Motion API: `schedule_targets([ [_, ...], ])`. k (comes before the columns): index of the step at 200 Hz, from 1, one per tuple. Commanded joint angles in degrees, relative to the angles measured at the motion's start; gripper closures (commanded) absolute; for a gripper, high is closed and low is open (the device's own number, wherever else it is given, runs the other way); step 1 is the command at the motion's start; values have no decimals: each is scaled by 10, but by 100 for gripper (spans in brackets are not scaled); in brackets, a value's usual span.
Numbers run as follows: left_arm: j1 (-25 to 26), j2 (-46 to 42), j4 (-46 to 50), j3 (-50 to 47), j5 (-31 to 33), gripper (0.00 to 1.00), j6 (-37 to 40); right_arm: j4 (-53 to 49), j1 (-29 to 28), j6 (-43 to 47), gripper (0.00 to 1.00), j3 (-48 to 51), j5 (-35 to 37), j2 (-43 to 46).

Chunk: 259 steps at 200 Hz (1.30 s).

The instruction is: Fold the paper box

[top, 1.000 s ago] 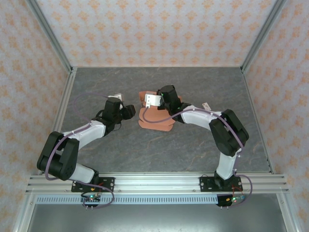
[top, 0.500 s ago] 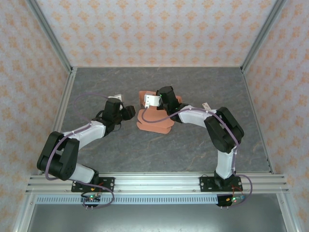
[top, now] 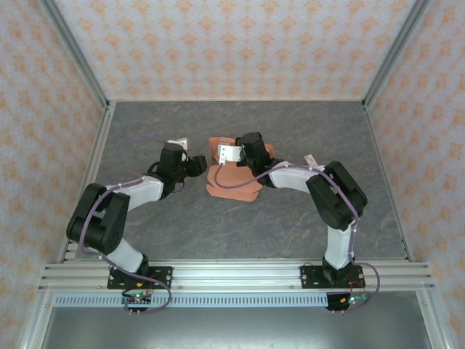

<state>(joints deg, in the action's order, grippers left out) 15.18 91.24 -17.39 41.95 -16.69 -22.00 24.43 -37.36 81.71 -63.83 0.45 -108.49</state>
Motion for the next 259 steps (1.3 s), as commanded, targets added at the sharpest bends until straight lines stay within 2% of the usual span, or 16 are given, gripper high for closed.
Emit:
schedule_targets([
  [1, -15, 17, -46, 25, -50, 42, 60, 22, -3, 17, 100, 14, -4, 23],
  [25, -28, 27, -15, 50, -70, 42, 105, 26, -4, 21, 100, 15, -9, 22],
  [45, -53, 32, -11, 64, -117, 40, 100, 24, -3, 23, 100, 11, -11, 20],
  [72, -94, 57, -5, 104, -231, 33, 79, 21, -3, 23, 100, 6, -12, 20],
  [95, -108, 93, 2, 145, -306, 27, 75, 21, -3, 22, 100, 3, -9, 17],
  [112, -113, 120, 17, 177, -340, 16, 80, 20, -3, 23, 100, 1, -7, 19],
  [144, -116, 171, 46, 235, -360, 12, 79, 18, -3, 22, 100, -5, -5, 19],
  [168, -115, 215, 24, 264, -393, 12, 49, 12, -3, 21, 100, -12, -5, 17],
  [189, -106, 237, -16, 270, -426, 12, 23, 10, -3, 21, 100, -17, -3, 12],
  [259, -94, 244, -50, 247, -442, 13, 34, -3, -3, 27, 100, -26, 4, 3],
])
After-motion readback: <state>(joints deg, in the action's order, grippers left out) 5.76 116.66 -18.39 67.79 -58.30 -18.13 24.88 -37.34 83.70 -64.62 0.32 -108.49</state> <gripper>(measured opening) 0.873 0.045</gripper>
